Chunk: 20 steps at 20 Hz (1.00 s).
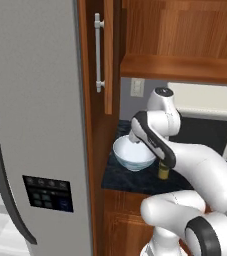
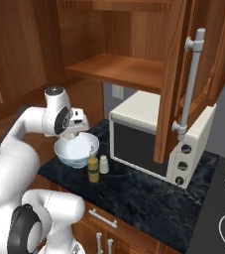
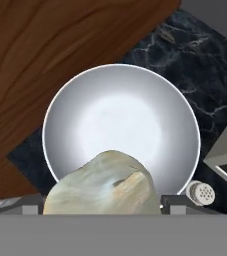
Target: Retrieve the bottle and the shaker from the cabinet and place them next to the mixing bowl on the counter. Then add garlic from the fridge to the mixing bowl.
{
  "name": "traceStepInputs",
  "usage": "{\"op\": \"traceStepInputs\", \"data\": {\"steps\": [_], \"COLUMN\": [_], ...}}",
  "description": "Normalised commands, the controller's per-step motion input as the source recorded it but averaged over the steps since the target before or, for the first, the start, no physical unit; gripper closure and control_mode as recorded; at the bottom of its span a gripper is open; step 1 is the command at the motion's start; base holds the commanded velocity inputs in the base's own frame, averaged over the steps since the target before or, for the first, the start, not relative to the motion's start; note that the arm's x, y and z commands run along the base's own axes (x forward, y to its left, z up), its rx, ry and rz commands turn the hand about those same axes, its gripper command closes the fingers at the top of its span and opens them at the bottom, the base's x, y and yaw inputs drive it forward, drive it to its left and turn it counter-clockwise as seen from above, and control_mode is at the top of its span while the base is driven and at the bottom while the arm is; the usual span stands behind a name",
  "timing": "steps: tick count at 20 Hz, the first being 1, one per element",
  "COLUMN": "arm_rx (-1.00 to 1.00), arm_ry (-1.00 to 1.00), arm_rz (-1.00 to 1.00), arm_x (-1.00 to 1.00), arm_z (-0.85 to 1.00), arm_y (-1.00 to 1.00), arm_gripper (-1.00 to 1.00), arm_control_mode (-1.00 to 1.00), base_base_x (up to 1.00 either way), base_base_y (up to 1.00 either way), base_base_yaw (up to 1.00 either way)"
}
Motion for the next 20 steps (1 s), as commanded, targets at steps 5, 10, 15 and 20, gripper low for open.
{"op": "traceStepInputs", "data": {"steps": [5,10,15,20], "arm_rx": [0.0,0.0,0.0,0.0], "arm_ry": [0.06,0.12,0.1,0.09], "arm_rz": [0.02,0.0,0.0,0.0], "arm_x": [0.22,0.2,0.28,0.41], "arm_z": [-0.31,-0.27,-0.21,-0.21], "arm_y": [0.09,0.0,0.0,0.0], "arm_gripper": [1.0,1.0,1.0,1.0], "arm_control_mode": [-1.0,-1.0,-1.0,-1.0], "base_base_x": [0.0,0.0,0.0,0.0], "base_base_y": [0.0,0.0,0.0,0.0], "base_base_yaw": [0.0,0.0,0.0,0.0]}}
